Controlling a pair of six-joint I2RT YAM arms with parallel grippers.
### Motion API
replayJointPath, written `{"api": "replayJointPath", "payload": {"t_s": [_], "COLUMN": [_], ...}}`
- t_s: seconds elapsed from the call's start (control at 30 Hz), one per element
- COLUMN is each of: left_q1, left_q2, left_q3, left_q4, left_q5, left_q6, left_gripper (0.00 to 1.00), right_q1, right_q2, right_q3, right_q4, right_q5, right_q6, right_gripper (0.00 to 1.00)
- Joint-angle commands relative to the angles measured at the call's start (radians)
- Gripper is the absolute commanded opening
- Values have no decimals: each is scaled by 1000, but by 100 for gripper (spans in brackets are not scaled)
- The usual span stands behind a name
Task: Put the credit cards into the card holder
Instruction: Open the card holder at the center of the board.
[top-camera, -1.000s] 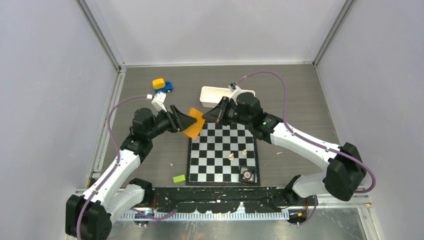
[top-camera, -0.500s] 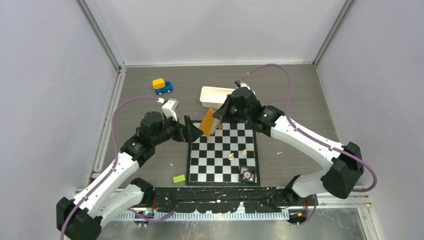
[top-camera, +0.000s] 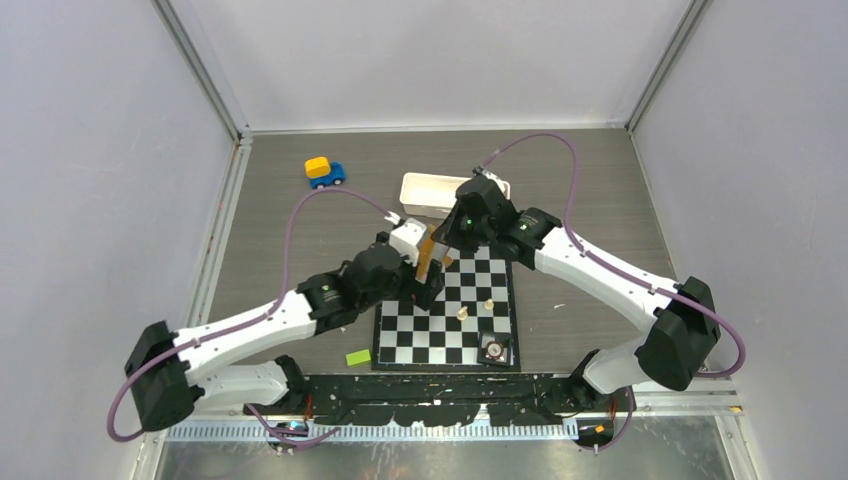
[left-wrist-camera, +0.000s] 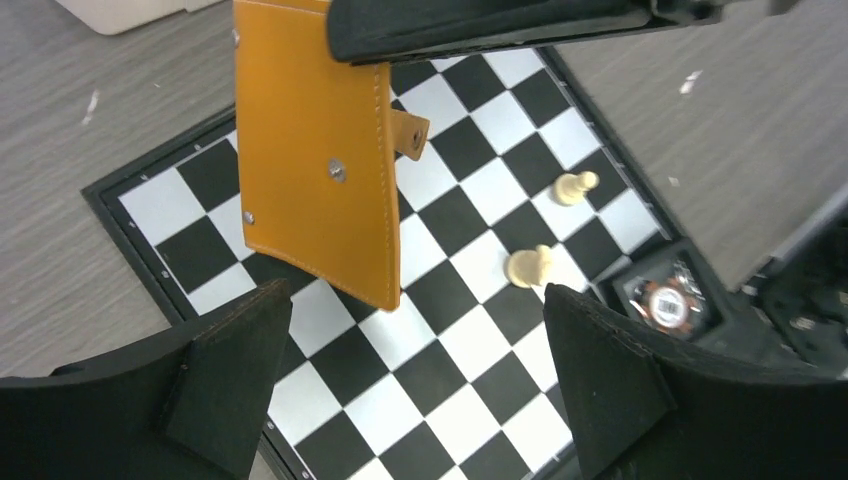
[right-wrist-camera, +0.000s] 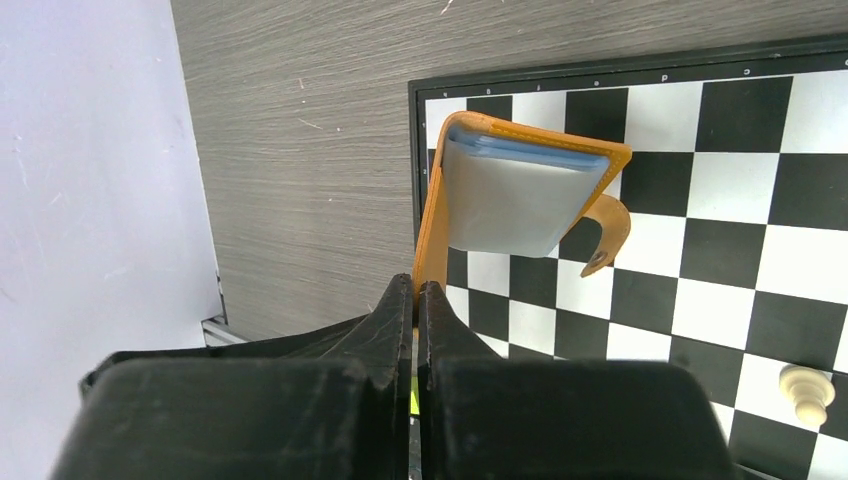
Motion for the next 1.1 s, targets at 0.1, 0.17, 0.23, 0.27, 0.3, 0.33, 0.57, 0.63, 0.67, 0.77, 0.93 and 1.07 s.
{"api": "replayJointPath", "payload": {"t_s": [0.1,0.17,0.23,0.27,0.3,0.33,0.57,0.63,0.67,0.77,0.93,1.07], "left_q1": [-125,-127,-126,-128,-130,-129,-131,-129,-127,-81,47,156], "left_q2": [190,220,236,241,246,248,235,217,208,180,130,96], "left_q3": [109,122,126,126,128,129,166,176,181,181,103,39], "left_q4": [33,20,19,21,20,19,-119,-168,-196,-263,-256,-213], "left_q5": [-492,-563,-583,-579,-574,-573,-604,-590,-579,-476,-276,-109], "left_q6": [58,47,38,34,30,27,-56,-109,-138,-247,-333,-375], "left_gripper": [98,83,60,50,39,28,0,0,0,0,0,0], "right_q1": [2,2,2,3,2,2,3,2,2,2,-2,-3], "right_q2": [-9,-17,-22,-24,-24,-24,-8,-4,-4,-4,19,43], "right_q3": [66,64,62,62,62,61,61,59,58,46,-10,-60], "right_q4": [2,-3,-8,-12,-14,-16,-17,-17,-16,-4,74,181], "right_q5": [15,19,25,28,33,36,39,45,48,47,-53,-163], "right_q6": [22,20,17,14,12,9,-19,-28,-32,-46,-89,-114], "right_gripper": [0,0,0,1,1,1,16,27,32,42,54,51]}}
